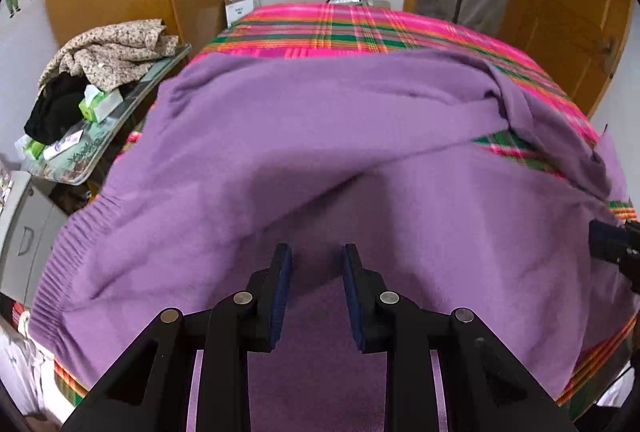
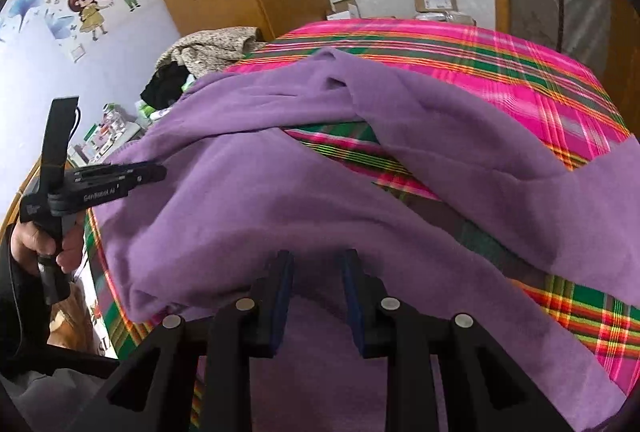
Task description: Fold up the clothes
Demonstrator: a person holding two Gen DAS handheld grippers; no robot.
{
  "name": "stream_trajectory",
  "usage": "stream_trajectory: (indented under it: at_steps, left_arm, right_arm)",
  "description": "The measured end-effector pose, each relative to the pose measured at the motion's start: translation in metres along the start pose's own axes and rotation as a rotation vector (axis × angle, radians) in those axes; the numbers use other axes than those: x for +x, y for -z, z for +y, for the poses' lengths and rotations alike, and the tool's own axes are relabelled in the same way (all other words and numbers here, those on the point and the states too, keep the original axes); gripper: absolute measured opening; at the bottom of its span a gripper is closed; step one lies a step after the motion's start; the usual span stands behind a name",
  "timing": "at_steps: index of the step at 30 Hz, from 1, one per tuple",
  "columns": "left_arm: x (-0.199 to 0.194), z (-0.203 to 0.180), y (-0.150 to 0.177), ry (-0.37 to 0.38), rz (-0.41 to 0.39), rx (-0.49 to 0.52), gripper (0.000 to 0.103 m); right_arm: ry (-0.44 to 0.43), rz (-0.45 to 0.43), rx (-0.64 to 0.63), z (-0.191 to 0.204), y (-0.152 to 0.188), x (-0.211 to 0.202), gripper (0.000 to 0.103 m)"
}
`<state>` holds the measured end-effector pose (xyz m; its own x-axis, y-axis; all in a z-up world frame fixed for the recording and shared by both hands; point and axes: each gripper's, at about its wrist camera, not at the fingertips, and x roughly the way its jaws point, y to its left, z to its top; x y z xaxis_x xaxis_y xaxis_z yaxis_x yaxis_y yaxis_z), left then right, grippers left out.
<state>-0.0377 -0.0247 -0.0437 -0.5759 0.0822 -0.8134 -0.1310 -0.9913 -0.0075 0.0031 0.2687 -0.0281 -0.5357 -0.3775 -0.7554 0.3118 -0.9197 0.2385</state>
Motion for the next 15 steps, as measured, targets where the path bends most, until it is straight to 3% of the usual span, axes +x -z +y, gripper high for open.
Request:
stream_trajectory:
  at_steps: [9, 15]
  left_arm:
    - [-0.009, -0.013, -0.003, 0.002, -0.035, 0.032, 0.027]
    - [-0.001, -0.017, 0.000, -0.015, -0.012, 0.047, 0.027]
  right_arm:
    - [0.030, 0.002, 0.020, -0.009, 0.001, 0.000, 0.026]
    - [0.040, 0.011, 0.018, -0.011, 0.002, 0.003, 0.027]
